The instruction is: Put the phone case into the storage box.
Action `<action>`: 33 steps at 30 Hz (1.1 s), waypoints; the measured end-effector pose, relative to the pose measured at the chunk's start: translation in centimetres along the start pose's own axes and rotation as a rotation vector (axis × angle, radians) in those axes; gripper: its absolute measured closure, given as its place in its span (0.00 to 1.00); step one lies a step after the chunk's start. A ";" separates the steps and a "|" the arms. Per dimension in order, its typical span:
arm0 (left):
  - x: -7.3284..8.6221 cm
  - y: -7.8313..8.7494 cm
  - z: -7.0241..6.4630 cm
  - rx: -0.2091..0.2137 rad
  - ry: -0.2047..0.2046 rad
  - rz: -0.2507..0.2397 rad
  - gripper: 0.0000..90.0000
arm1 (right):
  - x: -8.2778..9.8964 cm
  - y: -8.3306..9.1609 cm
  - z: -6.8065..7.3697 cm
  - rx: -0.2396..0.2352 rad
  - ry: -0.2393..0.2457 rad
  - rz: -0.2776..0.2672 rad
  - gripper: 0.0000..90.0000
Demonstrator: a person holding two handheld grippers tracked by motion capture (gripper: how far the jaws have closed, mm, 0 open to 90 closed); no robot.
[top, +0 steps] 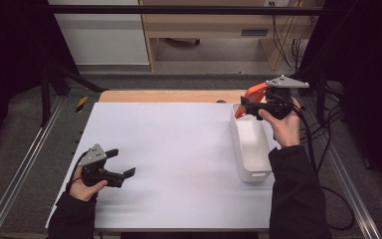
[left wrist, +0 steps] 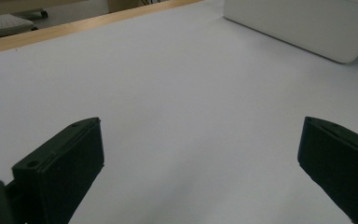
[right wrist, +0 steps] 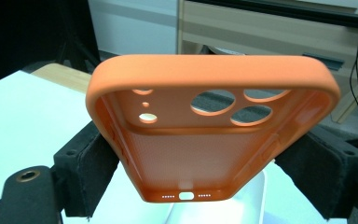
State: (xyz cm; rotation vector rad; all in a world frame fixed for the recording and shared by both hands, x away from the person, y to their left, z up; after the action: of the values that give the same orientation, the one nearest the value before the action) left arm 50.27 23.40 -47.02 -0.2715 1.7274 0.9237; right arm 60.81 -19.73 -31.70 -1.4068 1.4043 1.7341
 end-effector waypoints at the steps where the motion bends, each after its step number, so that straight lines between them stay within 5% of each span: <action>1: 0.0 0.0 0.0 0.000 0.000 0.000 0.00 | 0.0 -0.1 -0.1 0.010 -0.007 0.001 0.17; 16: 0.1 -0.1 0.0 0.004 -0.002 0.001 0.00 | 0.5 -3.2 -1.9 0.126 -0.074 0.048 0.17; 33: 0.2 -0.3 0.1 0.006 -0.006 0.012 0.00 | 1.6 -5.0 -2.9 0.160 -0.109 0.084 0.17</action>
State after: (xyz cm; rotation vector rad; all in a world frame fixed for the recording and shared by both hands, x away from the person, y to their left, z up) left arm 50.42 23.29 -47.35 -0.2547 1.7279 0.9272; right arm 65.72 -21.01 -34.96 -1.1669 1.5248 1.6821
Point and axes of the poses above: each handheld gripper's, and its own axes: y roughly backward along the jaws, x roughly out of its underside, z roughly to its left, the point moved 7 cm from there along -y, roughly forward along the jaws, and after that the axes turned 2 degrees about y, right-handed, at the moved point
